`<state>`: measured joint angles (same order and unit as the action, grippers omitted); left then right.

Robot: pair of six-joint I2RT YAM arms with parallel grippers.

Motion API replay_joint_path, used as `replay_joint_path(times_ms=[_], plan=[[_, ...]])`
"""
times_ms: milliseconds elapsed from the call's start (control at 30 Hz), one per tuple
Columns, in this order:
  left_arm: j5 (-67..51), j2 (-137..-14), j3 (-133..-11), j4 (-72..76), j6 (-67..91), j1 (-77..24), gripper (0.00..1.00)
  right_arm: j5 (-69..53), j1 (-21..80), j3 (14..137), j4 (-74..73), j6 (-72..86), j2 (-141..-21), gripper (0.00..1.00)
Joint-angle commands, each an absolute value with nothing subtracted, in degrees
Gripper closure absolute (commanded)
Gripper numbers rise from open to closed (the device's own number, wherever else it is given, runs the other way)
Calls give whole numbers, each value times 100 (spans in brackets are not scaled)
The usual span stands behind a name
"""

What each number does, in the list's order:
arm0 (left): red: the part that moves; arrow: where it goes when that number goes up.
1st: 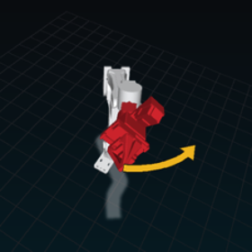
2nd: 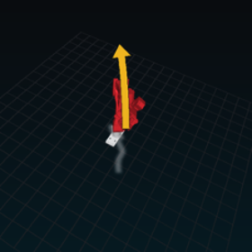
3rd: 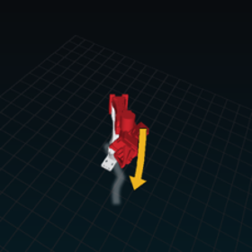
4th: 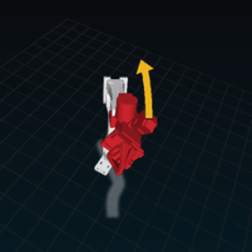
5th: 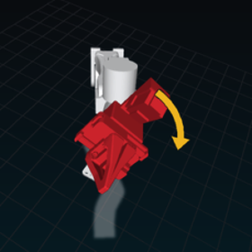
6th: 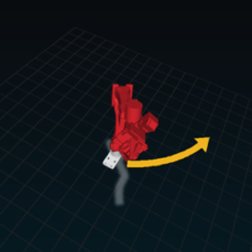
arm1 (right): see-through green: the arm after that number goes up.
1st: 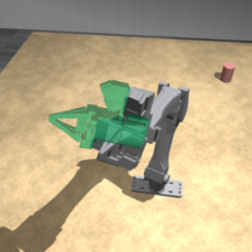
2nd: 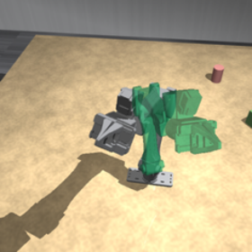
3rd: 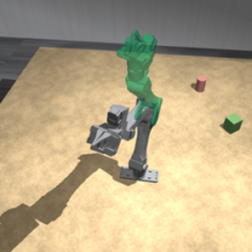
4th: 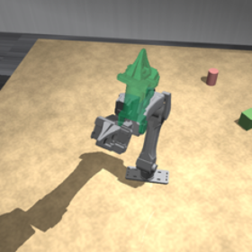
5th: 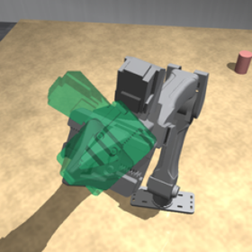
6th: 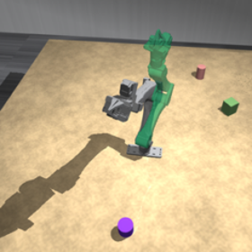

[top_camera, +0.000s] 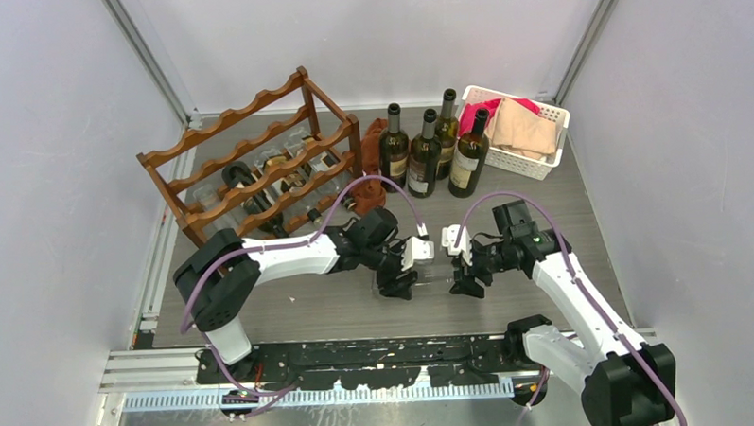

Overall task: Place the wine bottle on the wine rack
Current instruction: Pick up the wine bottle from the center of the board.

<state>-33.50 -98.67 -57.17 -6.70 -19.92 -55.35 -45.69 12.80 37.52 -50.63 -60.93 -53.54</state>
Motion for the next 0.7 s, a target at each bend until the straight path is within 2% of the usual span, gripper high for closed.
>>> replay_joint_path(times_ms=[0,133,400,500,667], plan=[[-3566,-9584,-6103,83,-1833,-5537,100,-4776,1345,3642,-4665,-5915,-5395,30],[-3510,-9552,-6048,-131,-1973,-5542,100,-4425,1333,3719,-4724,-5677,-5433,25],[-3409,-9441,-5885,-487,-2256,-5543,100,-4625,986,4133,-6026,-6619,-5491,26],[-3391,-9374,-5835,-518,-2279,-5535,100,-4642,873,4265,-6349,-6818,-5764,30],[-3384,-9257,-5762,-551,-2301,-5538,100,-4597,749,4376,-6676,-7165,-6199,47]])
